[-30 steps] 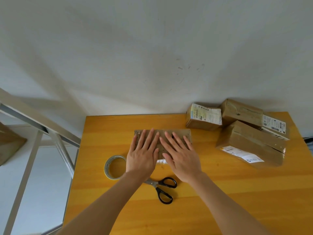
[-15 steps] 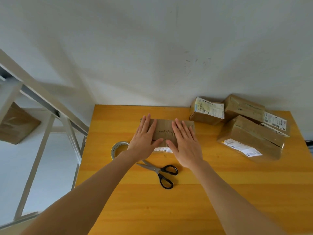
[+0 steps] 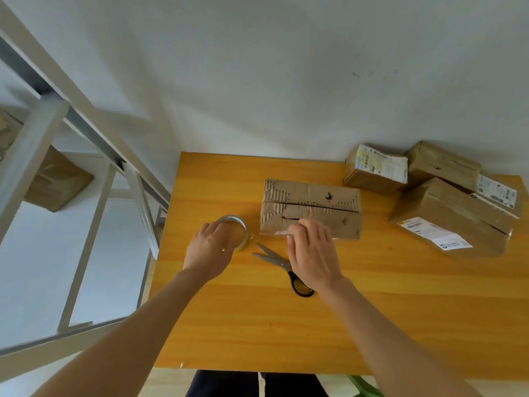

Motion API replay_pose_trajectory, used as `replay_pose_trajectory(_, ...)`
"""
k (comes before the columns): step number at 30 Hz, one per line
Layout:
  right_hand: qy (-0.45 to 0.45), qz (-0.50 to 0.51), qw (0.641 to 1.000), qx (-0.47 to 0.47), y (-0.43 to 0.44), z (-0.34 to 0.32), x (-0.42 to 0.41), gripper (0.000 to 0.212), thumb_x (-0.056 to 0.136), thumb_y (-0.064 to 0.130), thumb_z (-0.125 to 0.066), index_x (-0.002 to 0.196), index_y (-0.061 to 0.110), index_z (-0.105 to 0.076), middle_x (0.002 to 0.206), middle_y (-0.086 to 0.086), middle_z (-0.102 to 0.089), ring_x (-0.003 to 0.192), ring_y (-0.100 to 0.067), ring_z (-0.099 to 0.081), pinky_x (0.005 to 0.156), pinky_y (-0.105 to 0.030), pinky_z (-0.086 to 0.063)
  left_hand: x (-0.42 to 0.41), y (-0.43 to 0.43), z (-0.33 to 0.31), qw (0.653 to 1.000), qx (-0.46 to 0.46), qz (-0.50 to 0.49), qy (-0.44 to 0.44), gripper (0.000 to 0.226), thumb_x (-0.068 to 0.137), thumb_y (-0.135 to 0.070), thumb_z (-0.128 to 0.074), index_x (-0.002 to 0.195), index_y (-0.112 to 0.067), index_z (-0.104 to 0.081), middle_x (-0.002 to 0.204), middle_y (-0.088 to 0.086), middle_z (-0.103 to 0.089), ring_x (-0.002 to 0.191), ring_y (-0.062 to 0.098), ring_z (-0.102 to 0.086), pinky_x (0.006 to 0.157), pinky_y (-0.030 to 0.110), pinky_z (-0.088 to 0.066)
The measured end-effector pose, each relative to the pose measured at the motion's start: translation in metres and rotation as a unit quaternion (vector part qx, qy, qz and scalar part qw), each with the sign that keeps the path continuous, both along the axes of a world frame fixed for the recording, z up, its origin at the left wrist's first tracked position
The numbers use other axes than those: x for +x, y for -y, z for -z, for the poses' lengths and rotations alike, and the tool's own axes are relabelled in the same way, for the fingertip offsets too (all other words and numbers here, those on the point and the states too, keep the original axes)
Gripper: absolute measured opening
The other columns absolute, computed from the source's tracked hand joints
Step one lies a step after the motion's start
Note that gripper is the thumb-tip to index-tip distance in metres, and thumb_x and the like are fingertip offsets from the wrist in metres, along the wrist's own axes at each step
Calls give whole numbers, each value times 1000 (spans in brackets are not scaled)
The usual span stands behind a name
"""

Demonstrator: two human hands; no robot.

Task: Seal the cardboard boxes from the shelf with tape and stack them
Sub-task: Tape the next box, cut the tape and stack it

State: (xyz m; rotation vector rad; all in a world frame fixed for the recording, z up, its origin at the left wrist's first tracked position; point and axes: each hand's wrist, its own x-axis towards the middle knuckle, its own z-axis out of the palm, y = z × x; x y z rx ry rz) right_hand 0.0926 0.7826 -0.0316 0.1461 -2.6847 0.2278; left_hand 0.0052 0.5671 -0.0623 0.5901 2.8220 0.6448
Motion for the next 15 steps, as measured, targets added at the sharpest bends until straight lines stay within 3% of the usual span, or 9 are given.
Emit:
replay_pose_trajectory(4,72,-64,995,-22,27,14,8,9,90,11,-44,97,9,-50,91,-10,-59,79,-27,-59,71,-34,-49,3,7,21,990,-113,72,44,38,91,-47,-56,119,-23,-62,121,-4,-59,124,19,-44,109,32,-23)
replay_pose_trajectory(7,147,-72,984,-66,43,19,12,9,89,4,-53,95,5,-60,93,-10,-59,78,-25,-59,69,-33,-50,2,6,28,988,-131,78,30,27,96,-37,-52,119,-30,-63,122,-7,-59,128,13,-41,117,33,-4)
replay_pose_trajectory(9,204,-54,973,-96,51,18,9,15,87,0,-60,102,2,-61,101,-12,-61,88,-27,-62,75,-37,-54,1,7,27,993,-96,68,21,26,97,-31,-50,119,-30,-64,120,-6,-61,126,14,-43,117,32,-6)
replay_pose_trajectory(13,252,-36,957,-139,68,11,-5,31,92,0,-55,123,0,-52,126,-14,-53,118,-30,-53,95,-36,-49,-4,20,12,998,22,60,21,23,95,-25,-57,112,-20,-71,106,1,-68,109,22,-58,112,33,-21)
replay_pose_trajectory(15,237,-35,959,-154,77,4,-13,36,91,-1,-55,127,1,-48,131,-14,-49,119,-29,-52,89,-32,-48,-6,30,3,996,60,62,10,20,92,-23,-61,106,-16,-73,100,2,-70,102,23,-61,110,36,-27)
